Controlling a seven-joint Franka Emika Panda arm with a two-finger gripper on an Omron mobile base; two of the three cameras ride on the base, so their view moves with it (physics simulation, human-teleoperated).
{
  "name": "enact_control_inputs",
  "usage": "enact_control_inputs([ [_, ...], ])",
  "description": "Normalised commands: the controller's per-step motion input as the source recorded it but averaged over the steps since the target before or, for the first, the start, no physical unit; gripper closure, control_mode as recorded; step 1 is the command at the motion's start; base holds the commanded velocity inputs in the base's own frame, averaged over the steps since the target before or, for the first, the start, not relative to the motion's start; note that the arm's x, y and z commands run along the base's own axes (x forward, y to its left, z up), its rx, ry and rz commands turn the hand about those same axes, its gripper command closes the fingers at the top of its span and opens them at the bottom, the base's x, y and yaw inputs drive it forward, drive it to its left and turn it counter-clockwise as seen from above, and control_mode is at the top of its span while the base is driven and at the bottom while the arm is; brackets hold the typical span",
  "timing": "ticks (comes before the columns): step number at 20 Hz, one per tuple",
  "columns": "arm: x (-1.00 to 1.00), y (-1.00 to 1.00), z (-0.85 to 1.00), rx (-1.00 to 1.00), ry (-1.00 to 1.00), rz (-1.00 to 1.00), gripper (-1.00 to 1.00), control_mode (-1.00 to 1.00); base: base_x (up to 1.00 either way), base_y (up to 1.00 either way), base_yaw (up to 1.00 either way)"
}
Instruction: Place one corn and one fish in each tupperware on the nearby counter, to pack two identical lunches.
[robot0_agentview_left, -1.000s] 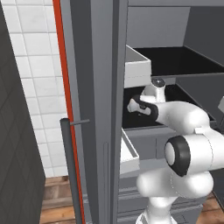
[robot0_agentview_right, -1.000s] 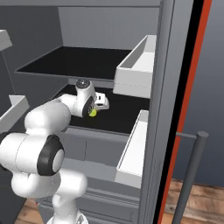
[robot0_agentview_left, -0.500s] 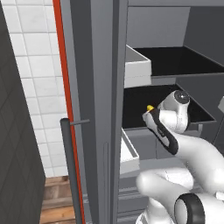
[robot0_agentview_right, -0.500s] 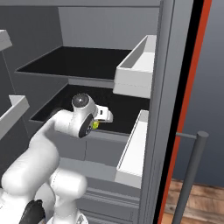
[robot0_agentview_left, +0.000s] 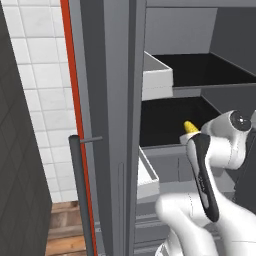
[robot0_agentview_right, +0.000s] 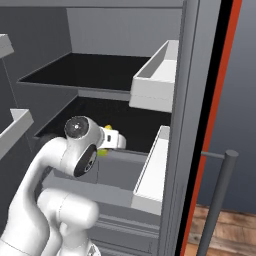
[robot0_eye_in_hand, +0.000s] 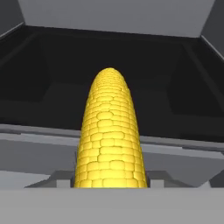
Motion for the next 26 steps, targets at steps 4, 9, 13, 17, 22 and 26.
enact_control_inputs([
  [4,-0.80,0.00,0.57,0.00,0.00,-0.02,1.00,-1.00,0.00,0.00,0.00],
  [9,-0.64,0.01,0.62,-0.01,0.00,-0.03,1.00,-1.00,0.00,0.00,0.00],
  [13,-0.55,0.12,0.50,-0.03,0.00,-0.02,1.00,-1.00,0.00,0.00,0.00],
  [17,-0.79,0.16,0.30,-0.06,0.00,0.00,1.00,-1.00,0.00,0.00,0.00],
  [22,-0.63,0.08,0.03,-0.04,0.00,0.00,1.00,1.00,-0.19,0.00,0.00],
  [26,0.00,0.00,0.00,0.00,0.00,0.00,1.00,1.00,-1.00,-0.02,0.00],
])
